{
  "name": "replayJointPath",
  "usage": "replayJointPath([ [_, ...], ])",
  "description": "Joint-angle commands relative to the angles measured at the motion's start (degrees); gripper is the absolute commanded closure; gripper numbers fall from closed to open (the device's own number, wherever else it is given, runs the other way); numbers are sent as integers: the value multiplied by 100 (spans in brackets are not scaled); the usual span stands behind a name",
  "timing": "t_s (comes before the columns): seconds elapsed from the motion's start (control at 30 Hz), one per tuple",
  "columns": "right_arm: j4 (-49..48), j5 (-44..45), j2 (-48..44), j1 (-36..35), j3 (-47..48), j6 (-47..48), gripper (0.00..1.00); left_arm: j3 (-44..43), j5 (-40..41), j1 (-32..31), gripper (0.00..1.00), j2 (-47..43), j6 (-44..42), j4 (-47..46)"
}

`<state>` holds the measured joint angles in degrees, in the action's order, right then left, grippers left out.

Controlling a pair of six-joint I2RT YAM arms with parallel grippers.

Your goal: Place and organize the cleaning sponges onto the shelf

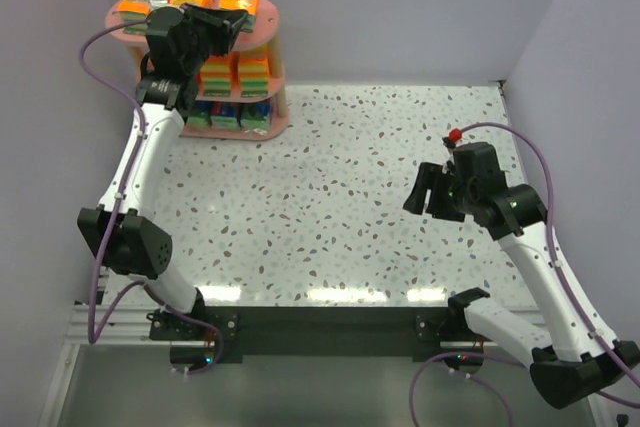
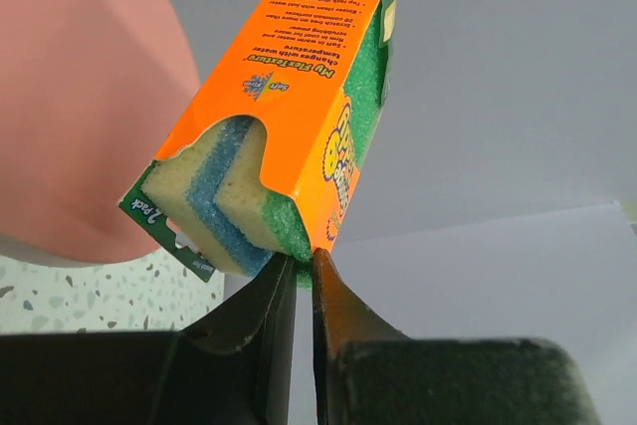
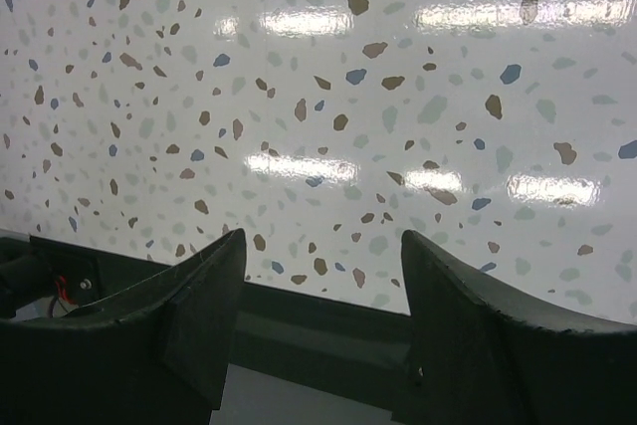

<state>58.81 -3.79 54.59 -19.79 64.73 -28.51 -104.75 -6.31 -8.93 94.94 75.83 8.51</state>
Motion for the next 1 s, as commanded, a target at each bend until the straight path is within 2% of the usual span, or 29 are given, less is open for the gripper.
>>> replayJointPath([
  [0.0,34,-34,-89,28,-92,-67,33,288,-318,251,100,-309,423,-166],
  [0.17,34,-51,-97,28,-136,-67,34,666,-240,392,100,-432,599,-130],
  [0.3,26,-78,-106,28,-145,-58,34,1009,-318,532,100,-424,810,-499],
  [0.87,-53,-60,-27,28,-154,-32,34,921,-415,612,100,16,1091,-764],
  [0.97,-45,-60,-1,28,-119,-14,34,851,-459,655,92,112,1135,-763],
])
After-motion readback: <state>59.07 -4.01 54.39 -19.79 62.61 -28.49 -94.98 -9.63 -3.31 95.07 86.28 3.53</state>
